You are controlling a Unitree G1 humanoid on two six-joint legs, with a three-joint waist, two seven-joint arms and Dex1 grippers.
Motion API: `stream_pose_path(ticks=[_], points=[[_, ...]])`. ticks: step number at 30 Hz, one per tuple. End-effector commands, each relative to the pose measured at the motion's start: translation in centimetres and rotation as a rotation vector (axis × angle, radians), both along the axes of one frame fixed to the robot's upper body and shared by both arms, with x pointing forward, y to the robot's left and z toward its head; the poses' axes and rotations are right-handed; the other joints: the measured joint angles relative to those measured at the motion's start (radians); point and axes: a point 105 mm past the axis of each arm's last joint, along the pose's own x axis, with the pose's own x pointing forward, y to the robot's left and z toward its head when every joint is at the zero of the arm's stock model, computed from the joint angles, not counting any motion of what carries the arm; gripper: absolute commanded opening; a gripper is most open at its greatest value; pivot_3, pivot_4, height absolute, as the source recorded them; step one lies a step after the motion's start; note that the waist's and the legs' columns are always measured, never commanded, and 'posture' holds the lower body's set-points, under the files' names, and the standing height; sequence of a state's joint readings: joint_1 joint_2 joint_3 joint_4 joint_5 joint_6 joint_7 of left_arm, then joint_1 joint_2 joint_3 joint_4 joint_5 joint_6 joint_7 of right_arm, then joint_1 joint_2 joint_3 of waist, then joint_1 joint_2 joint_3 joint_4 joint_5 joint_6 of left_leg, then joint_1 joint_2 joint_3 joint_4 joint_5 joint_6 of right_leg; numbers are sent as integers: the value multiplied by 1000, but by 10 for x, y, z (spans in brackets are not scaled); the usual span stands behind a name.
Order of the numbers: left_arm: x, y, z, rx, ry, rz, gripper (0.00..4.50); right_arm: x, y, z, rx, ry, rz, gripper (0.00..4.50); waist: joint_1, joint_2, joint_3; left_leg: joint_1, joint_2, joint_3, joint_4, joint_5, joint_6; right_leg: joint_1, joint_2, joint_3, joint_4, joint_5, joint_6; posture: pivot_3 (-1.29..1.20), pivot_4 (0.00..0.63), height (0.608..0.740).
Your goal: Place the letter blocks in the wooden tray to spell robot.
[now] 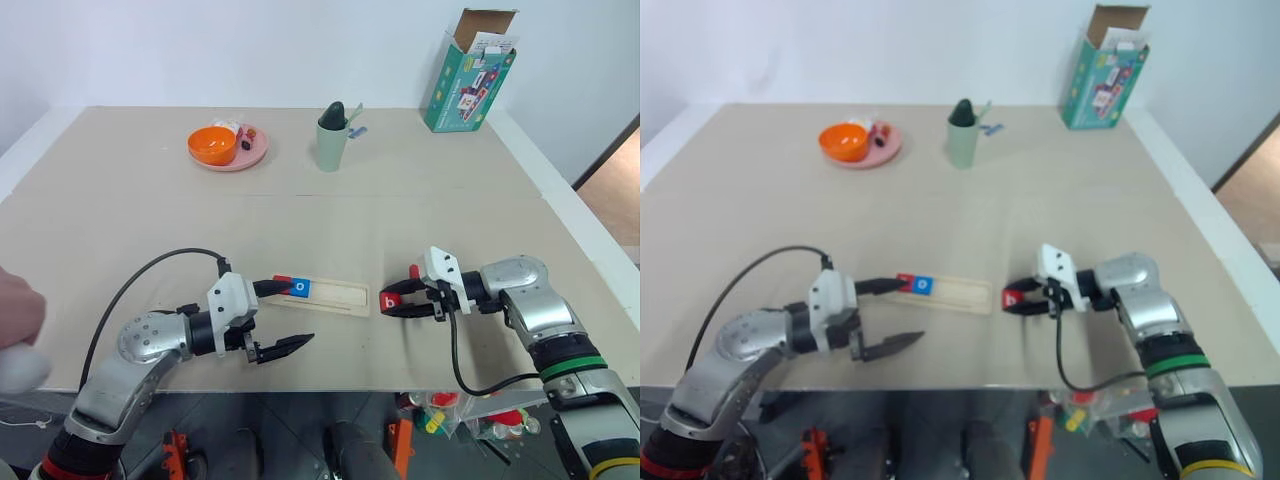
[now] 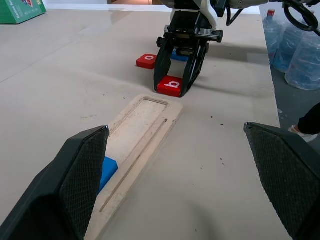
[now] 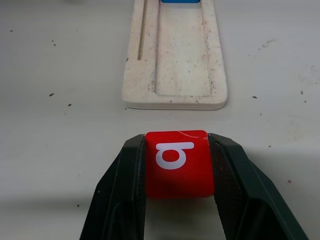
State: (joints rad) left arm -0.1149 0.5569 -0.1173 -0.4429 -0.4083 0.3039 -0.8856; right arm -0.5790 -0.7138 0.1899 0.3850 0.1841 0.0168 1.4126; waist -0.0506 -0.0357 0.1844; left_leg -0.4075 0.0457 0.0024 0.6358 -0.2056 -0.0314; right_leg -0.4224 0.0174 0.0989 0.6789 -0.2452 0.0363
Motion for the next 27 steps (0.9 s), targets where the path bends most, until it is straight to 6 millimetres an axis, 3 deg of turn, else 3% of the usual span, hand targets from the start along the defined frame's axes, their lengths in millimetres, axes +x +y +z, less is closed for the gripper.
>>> stream_pose_path(ticks=[1,5,15,21,27], points=[[1,2,6,-27,-25,23,4500,4,9,43,91,-58,-36,1226,0,0,0,0,0,0,0,0,0,0,0,0,0,0,0,0,150,740],[7,8,7,-53,-14,68,4500,-2,43,57,147,-28,-34,1226,0,0,0,0,0,-1,0,0,0,0,0,0,1,0,0,0,150,740],[14,25,4,-60,-4,142,4500,4,97,27,34,-30,-53,1226,1,0,0,-1,0,0,1,0,-1,-1,0,-1,1,0,0,0,150,740],[17,40,2,-49,-5,188,4500,12,107,25,22,-29,-63,1226,2,0,0,-1,1,-1,0,0,-1,-1,1,-1,1,0,-1,0,150,740],[16,41,0,-46,-7,202,4500,16,111,22,19,-15,-63,1226,2,0,0,-1,1,-1,0,0,-1,-1,1,-1,1,0,-1,0,150,740]])
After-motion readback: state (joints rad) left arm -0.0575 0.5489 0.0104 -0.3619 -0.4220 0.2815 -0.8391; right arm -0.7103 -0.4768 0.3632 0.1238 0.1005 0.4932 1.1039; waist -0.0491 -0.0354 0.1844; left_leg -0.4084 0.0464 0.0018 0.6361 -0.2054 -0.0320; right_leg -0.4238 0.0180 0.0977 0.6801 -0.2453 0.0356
